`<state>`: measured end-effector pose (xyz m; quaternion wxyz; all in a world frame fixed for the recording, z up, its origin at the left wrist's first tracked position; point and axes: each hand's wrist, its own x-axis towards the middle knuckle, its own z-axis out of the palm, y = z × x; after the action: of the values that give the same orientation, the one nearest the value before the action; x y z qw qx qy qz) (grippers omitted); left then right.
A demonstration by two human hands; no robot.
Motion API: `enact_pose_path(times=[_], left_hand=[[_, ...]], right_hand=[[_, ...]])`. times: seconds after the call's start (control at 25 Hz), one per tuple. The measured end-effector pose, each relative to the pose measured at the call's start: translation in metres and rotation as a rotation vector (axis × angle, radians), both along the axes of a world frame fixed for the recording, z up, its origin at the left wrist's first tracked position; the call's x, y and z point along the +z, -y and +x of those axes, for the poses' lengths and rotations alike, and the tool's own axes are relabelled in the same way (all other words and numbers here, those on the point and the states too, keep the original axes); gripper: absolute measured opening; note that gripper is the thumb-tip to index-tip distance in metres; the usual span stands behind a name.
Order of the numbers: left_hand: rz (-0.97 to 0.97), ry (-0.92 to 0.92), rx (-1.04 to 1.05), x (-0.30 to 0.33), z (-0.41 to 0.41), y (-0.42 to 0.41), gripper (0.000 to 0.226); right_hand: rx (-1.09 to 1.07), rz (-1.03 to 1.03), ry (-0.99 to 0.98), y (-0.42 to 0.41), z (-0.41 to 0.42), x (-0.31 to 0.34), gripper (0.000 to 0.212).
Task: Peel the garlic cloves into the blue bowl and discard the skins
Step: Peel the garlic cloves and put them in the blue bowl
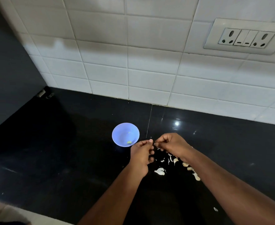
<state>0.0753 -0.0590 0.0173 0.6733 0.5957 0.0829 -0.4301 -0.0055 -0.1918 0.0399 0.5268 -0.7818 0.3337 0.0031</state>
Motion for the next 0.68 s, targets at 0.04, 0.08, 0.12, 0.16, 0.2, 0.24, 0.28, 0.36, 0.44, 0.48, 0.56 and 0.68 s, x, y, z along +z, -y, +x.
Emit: enact_pose_path(times=[0.04,0.08,0.12,0.16,0.2,0.24,0.28,0.36,0.44,0.48,0.56,0.68], left_hand=[[0.025,0.02,-0.016,-0.002,0.005,-0.002,0.012],[0.048,0.034,-0.032,-0.004,0.01,-0.003,0.016],[0.067,0.04,-0.047,-0.005,0.014,-0.006,0.018],[0.079,0.044,-0.062,-0.007,0.019,-0.008,0.019],[0.085,0.05,-0.076,-0.009,0.022,-0.01,0.02],[0.086,0.058,-0.088,-0.01,0.025,-0.012,0.02],[0.087,0.066,-0.096,-0.011,0.027,-0.013,0.021],[0.095,0.085,-0.124,-0.013,0.031,-0.013,0.021],[0.103,0.09,-0.146,-0.014,0.032,-0.012,0.022],[0.105,0.089,-0.159,-0.015,0.032,-0.011,0.022],[0.107,0.082,-0.187,-0.016,0.032,-0.011,0.022],[0.108,0.077,-0.203,-0.015,0.034,-0.013,0.023]], right_hand=[[-0.016,-0.032,-0.014,0.001,0.006,0.002,0.004],[-0.03,-0.042,-0.018,0.003,0.011,0.005,0.005],[-0.05,-0.035,-0.018,0.006,0.016,0.008,0.006],[-0.074,-0.024,-0.02,0.006,0.021,0.009,0.008],[-0.085,-0.042,-0.048,0.005,0.024,0.009,0.012],[-0.07,-0.11,-0.099,0.001,0.027,0.005,0.016],[-0.022,-0.22,-0.164,-0.003,0.029,0.0,0.021],[0.083,-0.399,-0.267,-0.011,0.033,-0.009,0.024],[0.103,-0.43,-0.32,-0.011,0.039,-0.005,0.022],[0.07,-0.387,-0.316,-0.011,0.042,0.0,0.019],[-0.016,-0.23,-0.237,-0.01,0.046,0.012,0.013],[-0.108,0.005,-0.09,-0.01,0.051,0.031,0.008]])
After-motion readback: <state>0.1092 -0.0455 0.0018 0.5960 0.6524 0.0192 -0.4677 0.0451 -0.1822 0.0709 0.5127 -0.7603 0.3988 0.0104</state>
